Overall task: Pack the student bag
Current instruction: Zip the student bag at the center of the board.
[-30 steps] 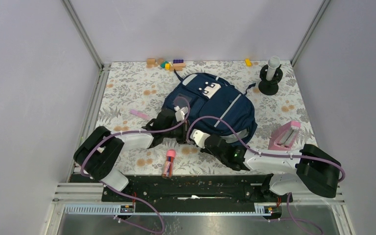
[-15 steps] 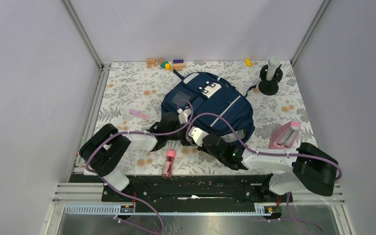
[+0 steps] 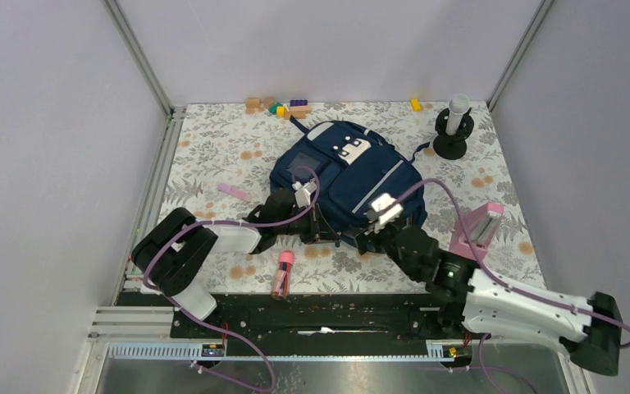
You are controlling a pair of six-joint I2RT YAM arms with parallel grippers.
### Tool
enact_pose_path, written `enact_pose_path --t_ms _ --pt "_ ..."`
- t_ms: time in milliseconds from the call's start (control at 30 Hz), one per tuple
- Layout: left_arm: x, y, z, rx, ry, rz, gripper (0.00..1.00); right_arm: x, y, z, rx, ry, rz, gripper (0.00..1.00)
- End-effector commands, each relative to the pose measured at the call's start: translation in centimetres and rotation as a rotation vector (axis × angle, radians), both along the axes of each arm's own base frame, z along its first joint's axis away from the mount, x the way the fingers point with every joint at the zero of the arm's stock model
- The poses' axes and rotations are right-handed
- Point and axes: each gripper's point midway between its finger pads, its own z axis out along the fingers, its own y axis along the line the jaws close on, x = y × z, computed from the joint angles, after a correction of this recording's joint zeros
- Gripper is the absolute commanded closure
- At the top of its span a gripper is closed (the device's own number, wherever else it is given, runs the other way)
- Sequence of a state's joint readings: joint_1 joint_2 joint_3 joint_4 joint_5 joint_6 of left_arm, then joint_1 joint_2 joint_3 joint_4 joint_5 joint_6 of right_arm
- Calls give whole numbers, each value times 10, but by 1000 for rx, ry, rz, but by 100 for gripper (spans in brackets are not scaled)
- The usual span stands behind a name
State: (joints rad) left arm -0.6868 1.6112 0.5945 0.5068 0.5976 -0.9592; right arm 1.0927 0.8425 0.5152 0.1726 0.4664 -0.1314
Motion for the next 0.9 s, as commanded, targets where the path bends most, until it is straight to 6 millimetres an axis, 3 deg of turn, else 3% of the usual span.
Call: enact_pose_path --t_ms 0,133,267,433,533,700,867 --pt "9 0 17 -34 -74 -6 100 -2 -56 -1 126 79 -253 10" --pt "11 5 14 -9 -81 2 100 7 -109 3 275 191 -474 4" --pt "11 10 11 19 -88 4 100 11 -130 -10 376 340 -576 7" --pt "9 13 9 35 -92 -2 100 24 -142 -23 464 436 -694 9" --pt "8 14 7 42 -89 1 100 32 -145 -18 537 429 -733 9" --pt "8 15 5 43 -88 2 100 42 -133 -11 621 415 -691 12" --pt "9 14 6 40 -94 3 100 47 -136 -37 608 460 -761 15"
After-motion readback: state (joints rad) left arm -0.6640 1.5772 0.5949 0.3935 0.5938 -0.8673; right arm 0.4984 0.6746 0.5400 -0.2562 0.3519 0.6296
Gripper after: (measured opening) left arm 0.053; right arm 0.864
